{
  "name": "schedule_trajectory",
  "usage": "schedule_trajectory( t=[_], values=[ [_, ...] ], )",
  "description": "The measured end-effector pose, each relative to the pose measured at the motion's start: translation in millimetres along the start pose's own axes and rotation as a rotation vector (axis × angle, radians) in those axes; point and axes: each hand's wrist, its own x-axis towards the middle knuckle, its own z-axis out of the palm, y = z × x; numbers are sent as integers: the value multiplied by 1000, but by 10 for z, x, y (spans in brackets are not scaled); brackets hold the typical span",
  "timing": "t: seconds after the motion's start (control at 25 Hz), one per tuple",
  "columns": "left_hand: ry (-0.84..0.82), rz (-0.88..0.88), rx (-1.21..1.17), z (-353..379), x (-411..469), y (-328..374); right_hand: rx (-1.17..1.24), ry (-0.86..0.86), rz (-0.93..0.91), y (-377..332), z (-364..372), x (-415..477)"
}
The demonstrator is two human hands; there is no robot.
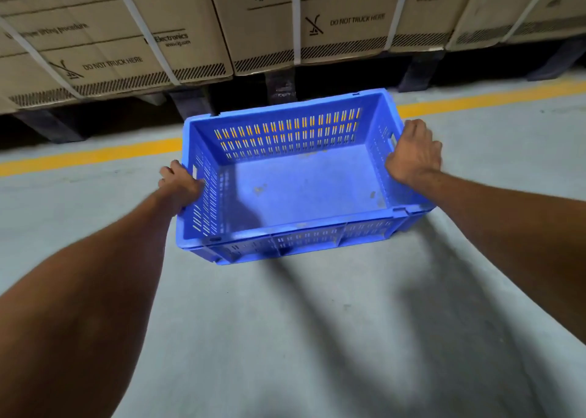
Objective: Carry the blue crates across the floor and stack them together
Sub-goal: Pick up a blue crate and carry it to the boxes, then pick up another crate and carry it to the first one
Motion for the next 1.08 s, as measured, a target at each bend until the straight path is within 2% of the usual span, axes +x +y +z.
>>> schedule_trajectory(
  t=[0.04, 0.12, 0.16, 0.24, 0.36, 0.48, 0.6, 0.68, 0.84, 0.96, 1.08],
  values=[
    [72, 57, 152, -47, -159, 11, -38, 37, -57, -25, -74, -170],
    [134, 309, 314, -182, -587, 93, -65, 45, -143, -90, -325, -494],
    [99, 426, 375, -280, -802, 159, -77, 24, -158, -124, -486, -637],
    [24, 544, 464, -519, -1278, 296, -116, -35, -174, -188, -870, -991],
    [-38, 551, 454, -979, -2087, 548, -183, -98, -240, -230, -1624, -1536],
    [-110, 580, 444, -1615, -3074, 749, -229, -156, -402, -266, -2611, -2105],
    [-144, 527, 366, -2271, -4050, 961, -266, -211, -484, -200, -3578, -2703],
    [-133, 538, 345, -2702, -4632, 1057, -260, -233, -471, -142, -4127, -3065],
    [-73, 538, 166, -3537, -5653, 1137, -40, -268, -355, -72, -5192, -3847],
    [-64, 549, 70, -4000, -6321, 1080, 123, -206, -347, -74, -5816, -4500],
    [-39, 635, 1, -4331, -6977, 849, 225, -84, -319, -21, -6298, -5263]
  ],
)
